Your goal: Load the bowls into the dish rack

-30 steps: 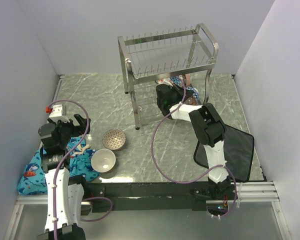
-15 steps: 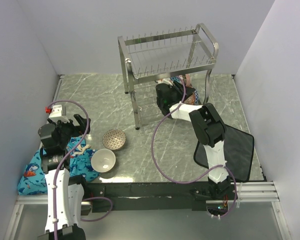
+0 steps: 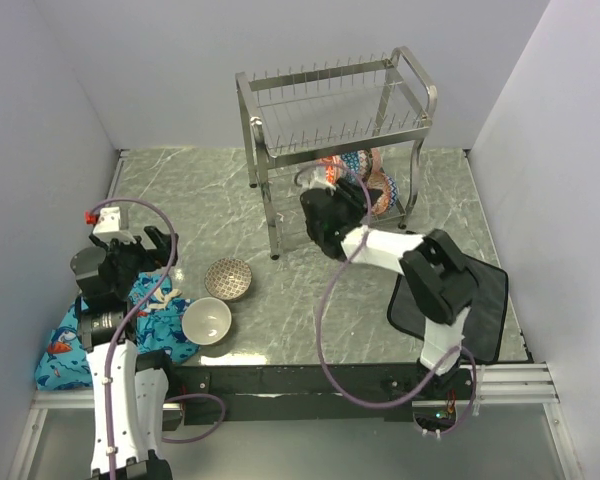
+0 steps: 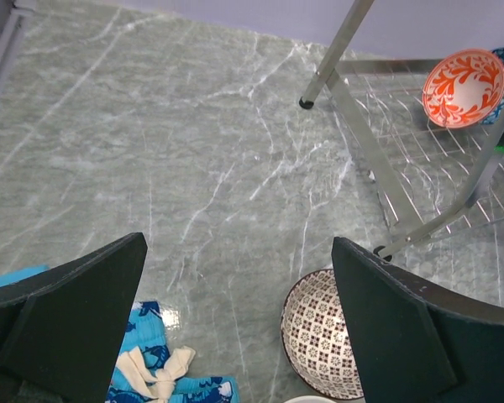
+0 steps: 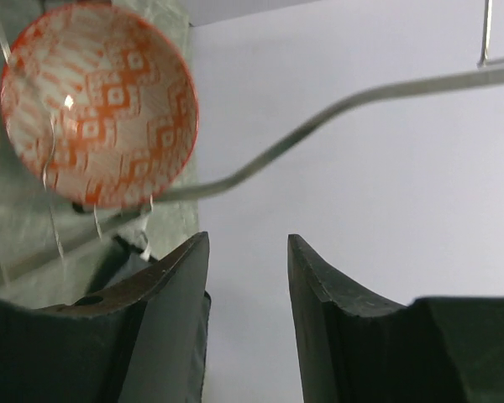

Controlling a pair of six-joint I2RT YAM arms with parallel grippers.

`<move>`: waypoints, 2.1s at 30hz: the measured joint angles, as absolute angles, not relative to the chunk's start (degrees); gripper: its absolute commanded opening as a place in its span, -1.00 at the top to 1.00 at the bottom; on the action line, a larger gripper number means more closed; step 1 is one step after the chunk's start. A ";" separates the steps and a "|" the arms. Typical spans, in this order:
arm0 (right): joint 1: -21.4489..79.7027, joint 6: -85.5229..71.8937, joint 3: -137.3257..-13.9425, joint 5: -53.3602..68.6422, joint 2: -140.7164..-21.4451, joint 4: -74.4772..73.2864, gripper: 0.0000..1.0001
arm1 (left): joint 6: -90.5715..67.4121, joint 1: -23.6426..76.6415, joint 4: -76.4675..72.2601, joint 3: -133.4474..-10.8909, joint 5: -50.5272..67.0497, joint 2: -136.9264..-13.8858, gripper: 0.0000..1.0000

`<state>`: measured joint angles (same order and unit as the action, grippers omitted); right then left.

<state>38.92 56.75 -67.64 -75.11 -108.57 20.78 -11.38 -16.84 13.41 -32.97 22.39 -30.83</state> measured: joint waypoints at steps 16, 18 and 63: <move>59.77 15.64 -71.40 -29.95 -77.69 -44.71 -0.23 | -8.54 -16.84 23.14 -42.39 16.99 -29.39 -0.99; 59.57 12.12 -77.69 -19.18 -78.04 -47.83 -0.23 | -8.27 -16.84 25.26 -42.50 16.51 -28.58 -0.99; 65.63 -12.82 -97.95 17.82 -110.37 -47.24 -0.06 | -2.55 -20.67 35.03 -47.88 7.92 -25.39 -0.99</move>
<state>65.63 -12.82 -97.95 17.82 -110.37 -47.24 -2.55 -20.67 35.03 -47.88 7.92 -25.39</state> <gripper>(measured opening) 0.570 0.995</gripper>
